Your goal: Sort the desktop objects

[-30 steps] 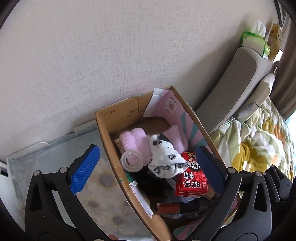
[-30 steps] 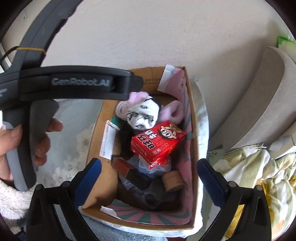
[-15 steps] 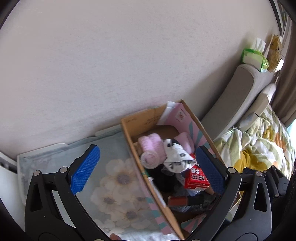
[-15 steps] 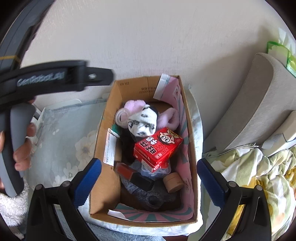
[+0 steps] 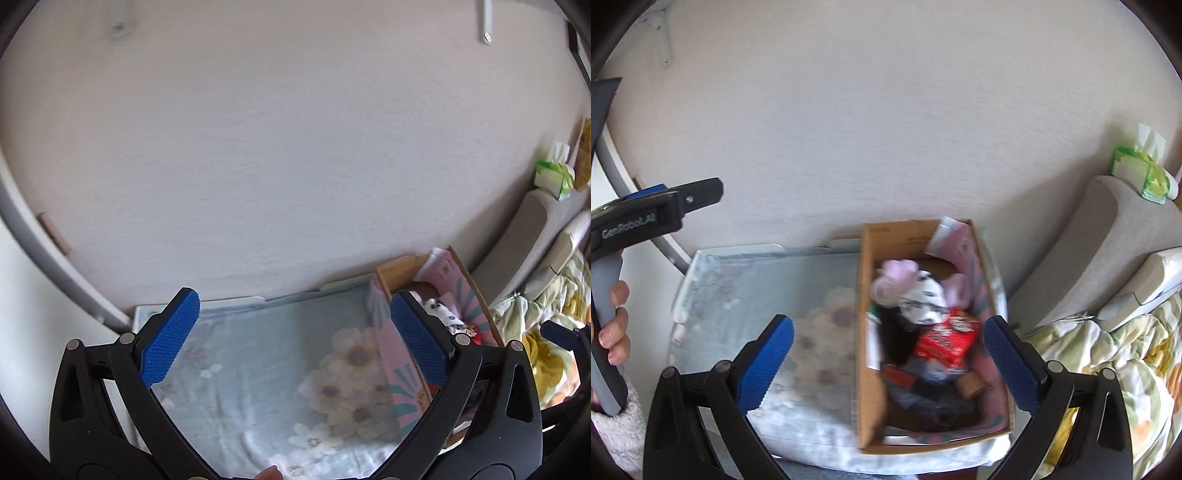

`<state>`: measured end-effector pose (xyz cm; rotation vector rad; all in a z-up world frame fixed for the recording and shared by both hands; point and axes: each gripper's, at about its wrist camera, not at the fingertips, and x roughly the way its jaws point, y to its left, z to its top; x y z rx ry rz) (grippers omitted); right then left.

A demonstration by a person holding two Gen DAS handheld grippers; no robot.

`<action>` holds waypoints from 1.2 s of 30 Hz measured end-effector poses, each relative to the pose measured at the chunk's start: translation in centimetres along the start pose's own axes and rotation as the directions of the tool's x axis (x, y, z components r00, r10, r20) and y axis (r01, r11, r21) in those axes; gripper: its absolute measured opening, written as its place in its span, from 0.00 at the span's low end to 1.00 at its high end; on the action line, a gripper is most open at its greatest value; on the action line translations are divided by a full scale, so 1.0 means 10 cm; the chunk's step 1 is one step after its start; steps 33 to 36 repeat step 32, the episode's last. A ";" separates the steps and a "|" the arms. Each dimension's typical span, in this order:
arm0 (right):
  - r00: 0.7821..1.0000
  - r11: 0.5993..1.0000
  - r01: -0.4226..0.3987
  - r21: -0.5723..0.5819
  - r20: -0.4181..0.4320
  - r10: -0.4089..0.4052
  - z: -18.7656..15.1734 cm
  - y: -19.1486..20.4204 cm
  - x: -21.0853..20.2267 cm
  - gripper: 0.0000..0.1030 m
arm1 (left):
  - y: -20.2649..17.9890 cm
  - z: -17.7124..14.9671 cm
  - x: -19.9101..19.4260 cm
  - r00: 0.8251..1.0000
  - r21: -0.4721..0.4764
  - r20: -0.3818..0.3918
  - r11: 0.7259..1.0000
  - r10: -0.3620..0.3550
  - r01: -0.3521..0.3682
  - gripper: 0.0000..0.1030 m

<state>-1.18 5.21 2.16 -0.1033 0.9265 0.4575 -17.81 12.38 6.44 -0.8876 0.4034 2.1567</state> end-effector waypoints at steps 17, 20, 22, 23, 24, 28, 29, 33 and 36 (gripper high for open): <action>0.999 0.998 -0.045 -0.034 0.015 0.045 -0.01 0.89 0.01 1.00 | 0.89 -0.48 -0.34 0.998 -0.093 0.011 0.994 0.058 -0.057 1.00; 0.999 0.999 -0.040 -0.034 0.010 0.041 -0.03 0.97 0.03 1.00 | 0.92 -0.58 -0.30 0.999 -0.098 -0.004 0.994 0.047 -0.047 1.00; 0.999 0.999 -0.039 -0.034 0.009 0.040 -0.05 1.01 0.03 1.00 | 0.95 -0.62 -0.28 0.999 -0.100 -0.016 0.994 0.037 -0.039 1.00; 0.999 0.999 -0.037 -0.032 0.008 0.038 -0.05 1.02 0.03 1.00 | 0.97 -0.64 -0.28 0.999 -0.102 -0.020 0.994 0.032 -0.034 1.00; 0.999 0.999 -0.034 -0.032 0.006 0.035 -0.05 1.04 0.04 1.00 | 0.98 -0.65 -0.28 0.999 -0.103 -0.021 0.994 0.028 -0.030 1.00; 1.000 0.999 -0.029 -0.025 0.003 0.029 -0.06 1.08 0.05 1.00 | 1.05 -0.68 -0.26 0.999 -0.099 -0.019 0.995 0.026 -0.028 1.00; 1.000 0.999 -0.028 -0.024 0.003 0.028 -0.06 1.09 0.05 1.00 | 1.06 -0.68 -0.26 1.000 -0.098 -0.016 0.995 0.024 -0.026 1.00; 1.000 0.999 -0.022 -0.023 -0.001 0.022 -0.06 1.10 0.07 1.00 | 1.08 -0.68 -0.27 1.000 -0.090 -0.010 0.996 0.010 -0.011 1.00; 1.000 0.999 -0.022 -0.023 -0.001 0.022 -0.06 1.10 0.07 1.00 | 1.08 -0.68 -0.27 1.000 -0.090 -0.010 0.996 0.010 -0.011 1.00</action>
